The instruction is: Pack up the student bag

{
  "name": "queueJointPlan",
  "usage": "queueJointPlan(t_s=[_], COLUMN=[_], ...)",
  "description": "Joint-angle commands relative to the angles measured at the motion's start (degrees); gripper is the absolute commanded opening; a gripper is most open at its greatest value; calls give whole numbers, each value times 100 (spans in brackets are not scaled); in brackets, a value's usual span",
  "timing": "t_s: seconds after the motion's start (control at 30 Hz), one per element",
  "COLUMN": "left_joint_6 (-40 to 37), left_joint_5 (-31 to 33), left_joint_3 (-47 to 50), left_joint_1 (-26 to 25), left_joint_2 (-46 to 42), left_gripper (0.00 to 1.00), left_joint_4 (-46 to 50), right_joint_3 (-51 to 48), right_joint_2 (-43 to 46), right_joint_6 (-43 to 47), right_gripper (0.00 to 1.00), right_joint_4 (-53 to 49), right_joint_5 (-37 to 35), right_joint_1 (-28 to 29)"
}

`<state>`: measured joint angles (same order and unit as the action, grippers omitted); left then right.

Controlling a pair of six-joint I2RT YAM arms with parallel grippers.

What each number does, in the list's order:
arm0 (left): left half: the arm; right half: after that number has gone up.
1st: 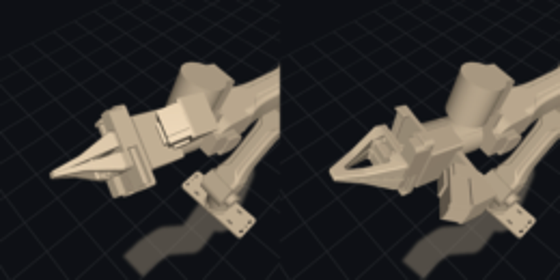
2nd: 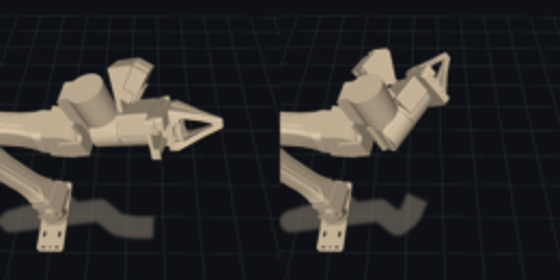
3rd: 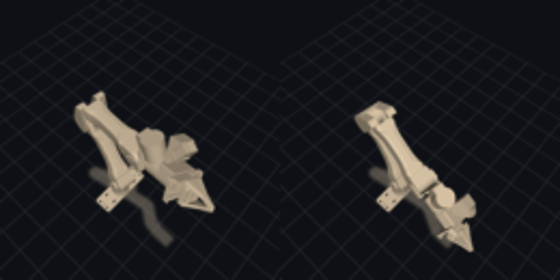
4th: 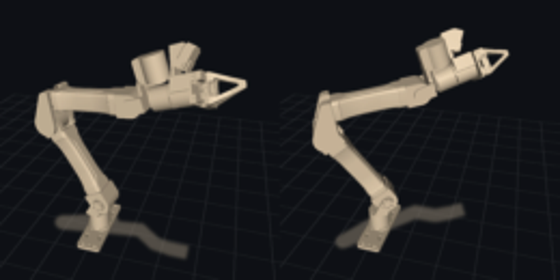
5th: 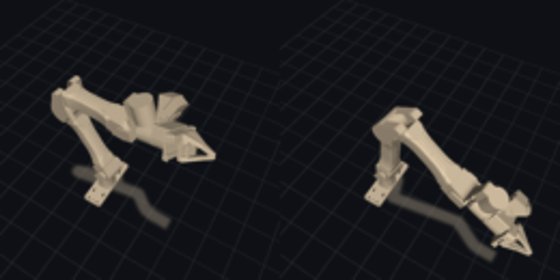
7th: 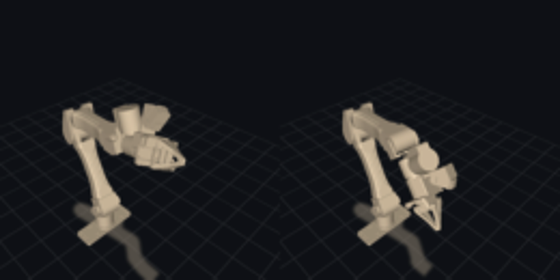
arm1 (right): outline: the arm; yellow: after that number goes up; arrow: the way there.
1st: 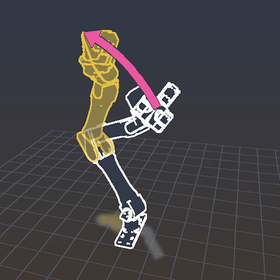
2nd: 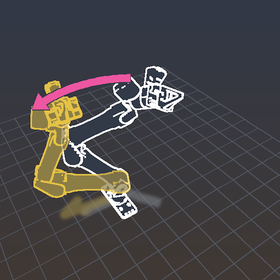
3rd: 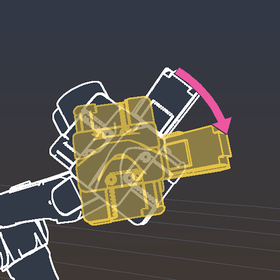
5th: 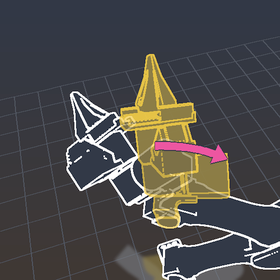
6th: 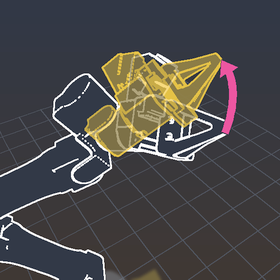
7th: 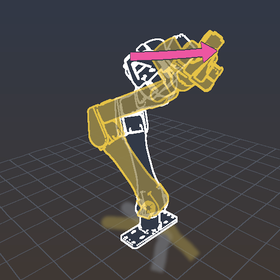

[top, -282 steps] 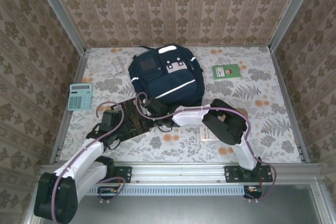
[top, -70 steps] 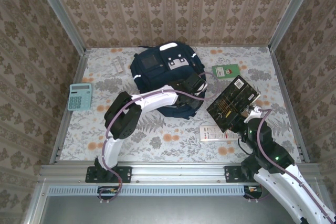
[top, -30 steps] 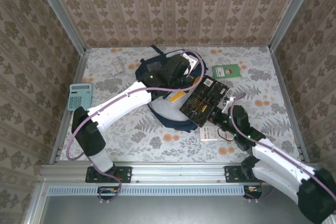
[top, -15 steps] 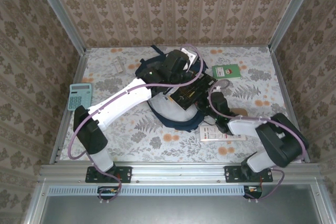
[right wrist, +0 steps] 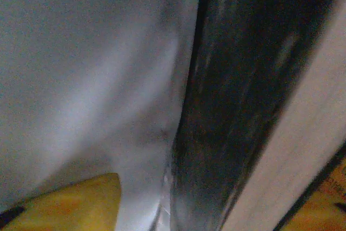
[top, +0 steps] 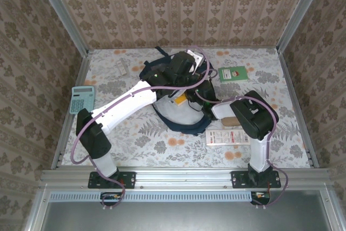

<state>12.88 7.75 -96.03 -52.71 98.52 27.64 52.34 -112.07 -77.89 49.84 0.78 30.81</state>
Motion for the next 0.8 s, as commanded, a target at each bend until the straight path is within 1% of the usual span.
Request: queueJointPlan(t_s=[0.0,0.03,0.1,0.17,0.4,0.57,0.7,0.77], left_joint_6=[81,104,176,252,400,506,605,651], left_joint_5=[-64,-54,-104,-130,-79,-73,-96,-111], left_joint_3=[100,177,318,460,1034,1505,1908,2102], left_joint_1=[49,82,179,279,554,676,702,700], left_joint_2=[-253,-284,-346,-394,-718,-1000,-1202,-1304], left_gripper=[0,0,0,0,0,0,0,0], left_joint_4=[-476,-527,-608,-669,-839,-1009,-1175,-1292], right_joint_3=[-105,-232,-368,-528,-1072,-1551,-1776,-1784], right_joint_2=[559,742,1092,1440,2819,3856,4769,5057], right_joint_6=[473,638,841,1095,1904,2402,2878,3033], right_gripper=[73,78,83,86,87,85,85,88], right_joint_4=[-548,-733,-1221,-1547,-3120,-3880,-4703,-5047], right_joint_5=[-48,-111,-158,-156,-266,-383,-1013,-1421], right_joint_1=[39,39,44,41,65,66,66,21])
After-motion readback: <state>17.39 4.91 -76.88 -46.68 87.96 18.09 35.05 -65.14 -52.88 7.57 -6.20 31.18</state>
